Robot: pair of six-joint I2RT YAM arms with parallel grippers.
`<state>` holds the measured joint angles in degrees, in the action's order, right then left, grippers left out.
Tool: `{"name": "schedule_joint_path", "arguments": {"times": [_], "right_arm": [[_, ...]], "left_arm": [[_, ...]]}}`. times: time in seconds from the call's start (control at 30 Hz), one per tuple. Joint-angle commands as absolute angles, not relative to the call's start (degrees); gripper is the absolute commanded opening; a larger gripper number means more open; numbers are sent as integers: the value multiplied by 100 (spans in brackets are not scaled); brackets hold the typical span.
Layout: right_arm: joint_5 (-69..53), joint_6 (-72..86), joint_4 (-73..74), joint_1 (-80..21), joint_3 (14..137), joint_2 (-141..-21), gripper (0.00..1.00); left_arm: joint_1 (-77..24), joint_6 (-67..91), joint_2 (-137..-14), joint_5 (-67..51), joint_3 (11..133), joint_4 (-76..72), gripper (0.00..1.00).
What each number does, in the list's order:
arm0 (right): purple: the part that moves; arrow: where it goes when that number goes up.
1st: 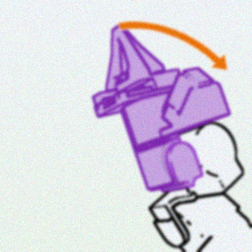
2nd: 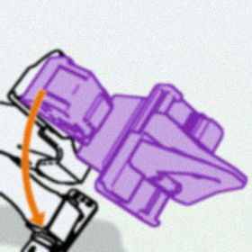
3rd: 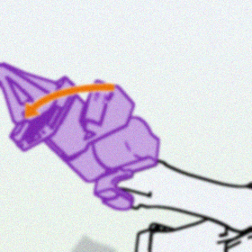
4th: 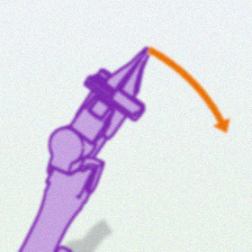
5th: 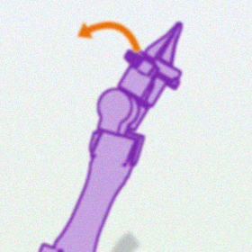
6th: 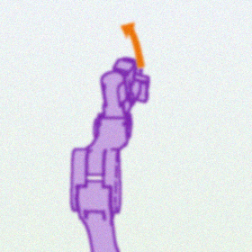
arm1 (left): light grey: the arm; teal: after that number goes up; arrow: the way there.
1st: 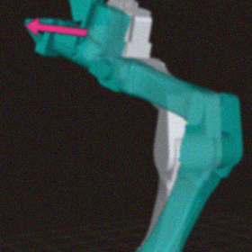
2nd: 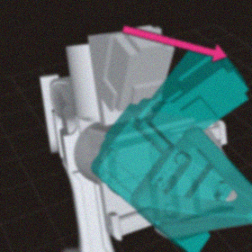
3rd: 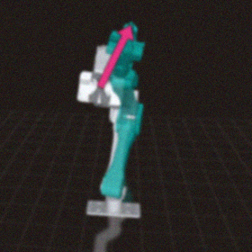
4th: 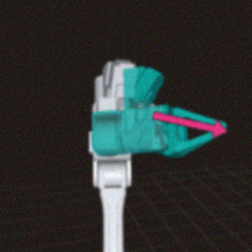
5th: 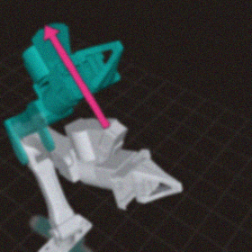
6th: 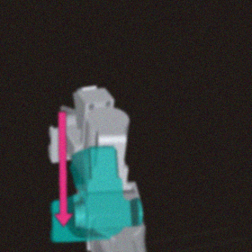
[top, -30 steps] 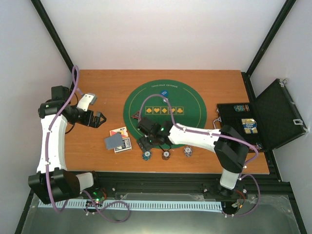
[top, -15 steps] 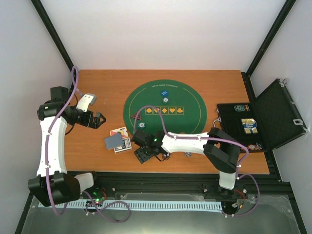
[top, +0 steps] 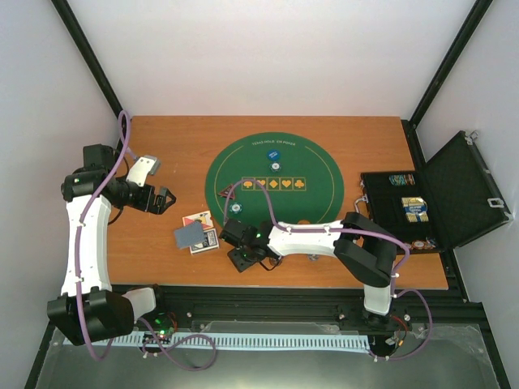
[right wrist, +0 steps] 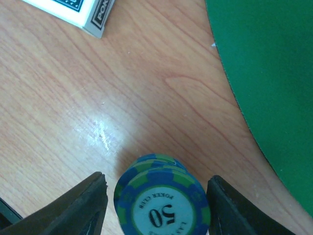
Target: Distribute texas hold em gaming equipment
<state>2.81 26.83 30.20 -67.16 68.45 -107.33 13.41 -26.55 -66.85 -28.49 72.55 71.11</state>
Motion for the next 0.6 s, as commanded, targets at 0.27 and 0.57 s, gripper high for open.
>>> {"name": "schedule_joint_path", "arguments": {"times": [0.27, 0.57], "right_arm": [[375, 2725, 2987, -6759, 6929, -10685, 44], [434, 2694, 3178, -6794, 7093, -10556, 38]], "left_arm": [[1372, -2652, -6566, -2844, 7304, 7216, 100], [1372, -2661, -6556, -2875, 7269, 7232, 100]]}}
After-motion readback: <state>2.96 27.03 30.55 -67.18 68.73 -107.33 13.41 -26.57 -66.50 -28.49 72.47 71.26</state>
